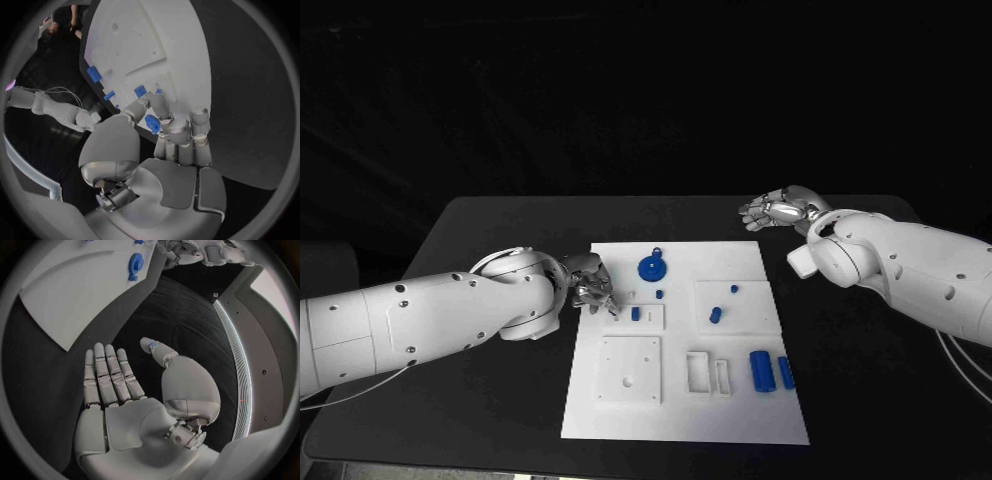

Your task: Assemble the parts on the task board

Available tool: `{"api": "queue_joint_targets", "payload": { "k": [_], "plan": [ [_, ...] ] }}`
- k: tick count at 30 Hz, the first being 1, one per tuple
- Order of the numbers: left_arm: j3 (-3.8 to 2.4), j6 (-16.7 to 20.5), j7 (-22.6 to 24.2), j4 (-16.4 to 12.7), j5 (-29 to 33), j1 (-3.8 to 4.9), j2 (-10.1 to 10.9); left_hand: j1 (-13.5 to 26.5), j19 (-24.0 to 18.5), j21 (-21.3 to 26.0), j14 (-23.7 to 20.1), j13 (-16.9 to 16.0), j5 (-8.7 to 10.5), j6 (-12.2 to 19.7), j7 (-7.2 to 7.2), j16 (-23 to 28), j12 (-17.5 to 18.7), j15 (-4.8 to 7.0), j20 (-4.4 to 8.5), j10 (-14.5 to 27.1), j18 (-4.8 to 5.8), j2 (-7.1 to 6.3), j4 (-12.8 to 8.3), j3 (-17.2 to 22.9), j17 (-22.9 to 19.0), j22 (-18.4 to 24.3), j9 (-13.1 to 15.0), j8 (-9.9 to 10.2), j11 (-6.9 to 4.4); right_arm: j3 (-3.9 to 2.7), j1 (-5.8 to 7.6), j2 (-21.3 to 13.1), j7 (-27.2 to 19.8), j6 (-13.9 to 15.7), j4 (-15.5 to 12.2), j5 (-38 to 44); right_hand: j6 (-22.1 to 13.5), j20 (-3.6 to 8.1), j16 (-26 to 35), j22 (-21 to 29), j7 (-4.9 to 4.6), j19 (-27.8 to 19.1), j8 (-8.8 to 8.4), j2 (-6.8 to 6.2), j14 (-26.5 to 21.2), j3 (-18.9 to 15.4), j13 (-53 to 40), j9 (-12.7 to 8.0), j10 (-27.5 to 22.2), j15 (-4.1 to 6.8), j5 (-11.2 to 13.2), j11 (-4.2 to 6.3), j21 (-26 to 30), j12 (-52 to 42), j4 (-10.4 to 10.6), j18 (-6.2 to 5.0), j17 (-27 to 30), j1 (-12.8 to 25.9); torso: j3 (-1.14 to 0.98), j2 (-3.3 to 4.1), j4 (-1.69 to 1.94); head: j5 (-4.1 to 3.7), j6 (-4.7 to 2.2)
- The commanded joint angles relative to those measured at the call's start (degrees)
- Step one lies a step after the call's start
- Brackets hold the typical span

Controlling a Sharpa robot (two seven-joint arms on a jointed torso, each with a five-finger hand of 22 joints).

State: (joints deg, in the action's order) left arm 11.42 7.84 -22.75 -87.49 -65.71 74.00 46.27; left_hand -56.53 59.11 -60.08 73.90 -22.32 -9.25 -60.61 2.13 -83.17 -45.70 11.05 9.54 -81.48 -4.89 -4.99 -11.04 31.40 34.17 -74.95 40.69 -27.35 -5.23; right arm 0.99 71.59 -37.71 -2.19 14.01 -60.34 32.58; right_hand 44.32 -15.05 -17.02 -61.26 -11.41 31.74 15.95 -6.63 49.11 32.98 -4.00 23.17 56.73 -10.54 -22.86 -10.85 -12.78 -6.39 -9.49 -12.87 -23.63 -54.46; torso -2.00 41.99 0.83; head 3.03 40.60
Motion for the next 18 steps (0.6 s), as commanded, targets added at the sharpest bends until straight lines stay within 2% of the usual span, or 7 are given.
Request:
{"api": "queue_joint_targets", "payload": {
  "k": [1,7,18],
  "plan": [
    [0.01,0.79,0.25,-0.15,-1.19,-0.07,-0.18,0.56,0.31,-0.31,-0.05,-0.09,0.21,-3.96,-1.32,-0.36,-0.27,0.28,5.99,-0.30,0.54,-0.28,0.63,-0.14,0.09,-0.59,0.91,0.01,0.03,-0.03,-0.04,0.05,-0.65,-0.77,-0.07,-0.05,-0.38,-0.18,-0.33,-0.05,-1.20,-0.10,0.24,0.00,-0.54,-0.13,0.06,-0.05,0.09,-0.04,-0.23,-0.34,0.19,0.20,-0.04,-1.11,0.08,0.35,0.01,0.02,0.00,-0.03,-0.01],
    [0.02,0.05,0.26,-0.20,-1.19,-0.11,-0.22,1.63,0.28,-0.30,-0.06,-0.16,0.09,-4.02,-1.34,-0.45,-0.39,0.30,6.03,-0.25,0.51,-0.69,1.39,-0.54,0.13,-0.61,0.91,0.02,0.00,-0.03,-0.04,0.00,-0.62,-0.79,-0.08,-0.05,-0.38,-0.19,-0.33,-0.06,-1.21,-0.10,0.25,0.01,-0.54,-0.13,0.06,-0.06,0.09,-0.04,-0.24,-0.35,0.20,0.21,-0.05,-1.11,0.09,0.35,-0.03,-0.02,0.00,-0.02,0.07],
    [0.06,-1.73,0.22,-0.17,-0.77,-0.11,-0.16,2.24,0.18,-0.32,0.04,-0.38,-0.30,-4.39,-1.44,-0.75,-0.77,0.29,6.08,-0.40,0.45,-0.28,1.90,-0.60,0.27,-0.68,0.89,-0.05,0.00,-0.03,-0.05,-0.02,-0.59,-0.91,-0.11,-0.06,-0.39,-0.20,-0.35,-0.08,-1.21,-0.11,0.27,0.01,-0.56,-0.14,0.06,-0.07,0.09,-0.05,-0.25,-0.35,0.22,0.22,-0.08,-1.12,0.11,0.36,-0.02,0.01,0.01,-0.04,0.10]
  ]
}}
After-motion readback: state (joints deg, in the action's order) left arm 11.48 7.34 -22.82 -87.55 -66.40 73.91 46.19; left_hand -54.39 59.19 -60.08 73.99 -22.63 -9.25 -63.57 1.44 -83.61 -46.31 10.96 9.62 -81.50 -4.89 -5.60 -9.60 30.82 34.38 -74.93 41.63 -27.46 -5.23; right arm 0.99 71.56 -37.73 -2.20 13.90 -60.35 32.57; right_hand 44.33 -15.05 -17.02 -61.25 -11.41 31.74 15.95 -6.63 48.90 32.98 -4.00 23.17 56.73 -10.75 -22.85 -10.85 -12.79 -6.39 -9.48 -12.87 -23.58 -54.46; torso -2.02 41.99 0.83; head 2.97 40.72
